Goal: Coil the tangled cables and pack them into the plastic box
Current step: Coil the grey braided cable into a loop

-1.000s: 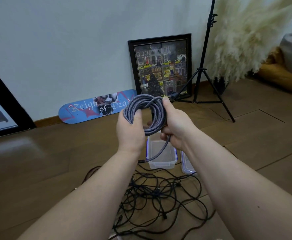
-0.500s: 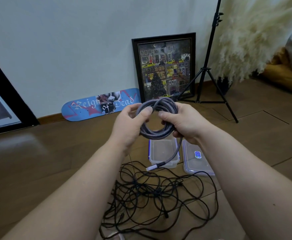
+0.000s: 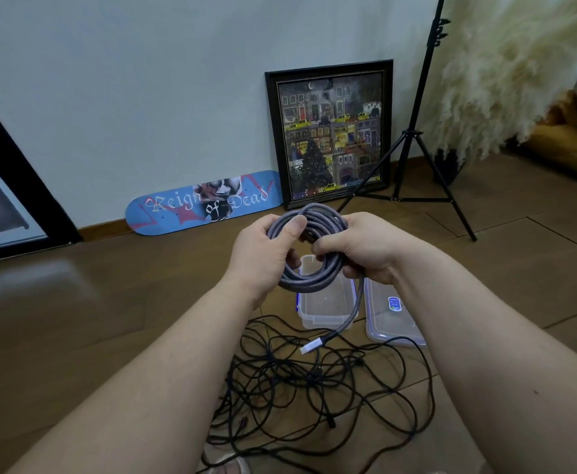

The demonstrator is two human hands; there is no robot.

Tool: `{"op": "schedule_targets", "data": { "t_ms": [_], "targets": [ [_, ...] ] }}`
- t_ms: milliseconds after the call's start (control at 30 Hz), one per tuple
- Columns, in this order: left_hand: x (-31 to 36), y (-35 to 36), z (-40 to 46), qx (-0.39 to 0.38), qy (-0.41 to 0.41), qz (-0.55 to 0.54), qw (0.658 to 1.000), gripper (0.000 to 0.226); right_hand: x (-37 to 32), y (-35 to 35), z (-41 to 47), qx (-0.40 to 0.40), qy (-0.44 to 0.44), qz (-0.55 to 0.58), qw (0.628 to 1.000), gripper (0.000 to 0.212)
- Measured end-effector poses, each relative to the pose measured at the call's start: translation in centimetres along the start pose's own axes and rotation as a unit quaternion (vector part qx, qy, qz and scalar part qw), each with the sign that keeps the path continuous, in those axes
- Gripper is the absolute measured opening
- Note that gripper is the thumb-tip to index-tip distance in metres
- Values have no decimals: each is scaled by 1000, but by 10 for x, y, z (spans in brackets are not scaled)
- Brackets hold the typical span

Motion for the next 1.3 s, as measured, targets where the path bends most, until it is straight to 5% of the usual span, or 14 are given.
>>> {"op": "schedule_targets", "data": {
  "t_ms": [333,667,900,1300],
  "targets": [
    [-4,8,-3,-19,-12,-43,999,11,9,2,-2,59,-108,-17,992,15],
    [2,2,-3,14,15,-64,998,4,8,8,1,70,-163,-1,984,50],
    [6,0,-4,6,5,-82,997,7,8,13,2,165,-223,-49,959,44],
    [9,-6,-5,-76,-87,-66,991,32,8,11,1,72,-198,-71,975,59]
  ]
}}
Point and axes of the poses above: each hand's wrist, its own z-axis towards the middle knuckle, its own y-axis out of the palm, x = y × z, the point moved 1 cm from there along z, towards the middle knuckle, and after that the axes turned 1 degree about z, right-handed, at the moved point
